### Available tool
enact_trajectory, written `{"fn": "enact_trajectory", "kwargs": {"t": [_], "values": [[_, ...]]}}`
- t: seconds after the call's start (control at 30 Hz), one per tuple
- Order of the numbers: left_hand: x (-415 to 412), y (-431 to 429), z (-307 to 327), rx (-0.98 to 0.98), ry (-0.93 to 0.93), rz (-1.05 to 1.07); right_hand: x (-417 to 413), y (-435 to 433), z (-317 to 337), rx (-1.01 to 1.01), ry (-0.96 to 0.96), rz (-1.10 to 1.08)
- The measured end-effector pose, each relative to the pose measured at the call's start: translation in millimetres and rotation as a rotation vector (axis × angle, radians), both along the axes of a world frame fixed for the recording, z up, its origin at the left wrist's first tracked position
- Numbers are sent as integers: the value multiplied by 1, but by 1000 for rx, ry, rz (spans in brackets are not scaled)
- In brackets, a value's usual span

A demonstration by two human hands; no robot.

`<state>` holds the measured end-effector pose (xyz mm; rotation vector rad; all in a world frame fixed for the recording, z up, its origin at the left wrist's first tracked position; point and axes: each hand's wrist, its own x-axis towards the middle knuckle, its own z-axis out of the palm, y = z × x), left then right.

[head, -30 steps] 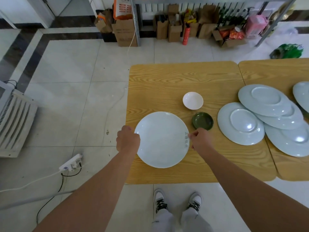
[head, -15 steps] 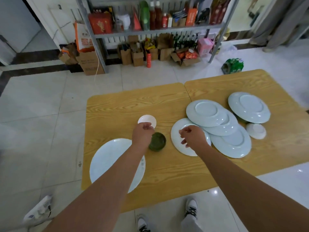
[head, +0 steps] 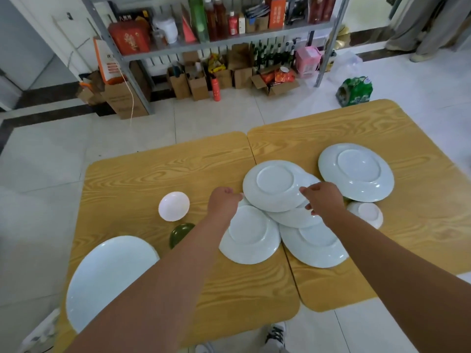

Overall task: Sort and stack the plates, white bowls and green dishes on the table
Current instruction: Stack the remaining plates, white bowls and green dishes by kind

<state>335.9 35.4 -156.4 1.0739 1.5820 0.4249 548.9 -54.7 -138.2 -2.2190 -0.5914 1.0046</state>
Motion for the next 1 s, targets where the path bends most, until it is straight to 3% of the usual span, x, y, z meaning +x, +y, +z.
{"fn": "enact_trajectory", "kwargs": {"t": [0.27, 0.5, 0.73, 0.87, 1.0], "values": [[35, 32, -25, 32, 104, 7, 53, 39, -14, -48, -23, 10], [57, 35, -41, -81, 213, -78, 57, 56, -34, -100, -4, 73], [72, 38, -49, -132, 197, -49, 58, 63, -50, -109, -58, 111], [77, 35, -50, -139, 300, -87, 56, 63, -57, -99, -94, 163], [74, 34, -45, -145, 196, -101, 58, 59, -62, -69, -106, 148]]}}
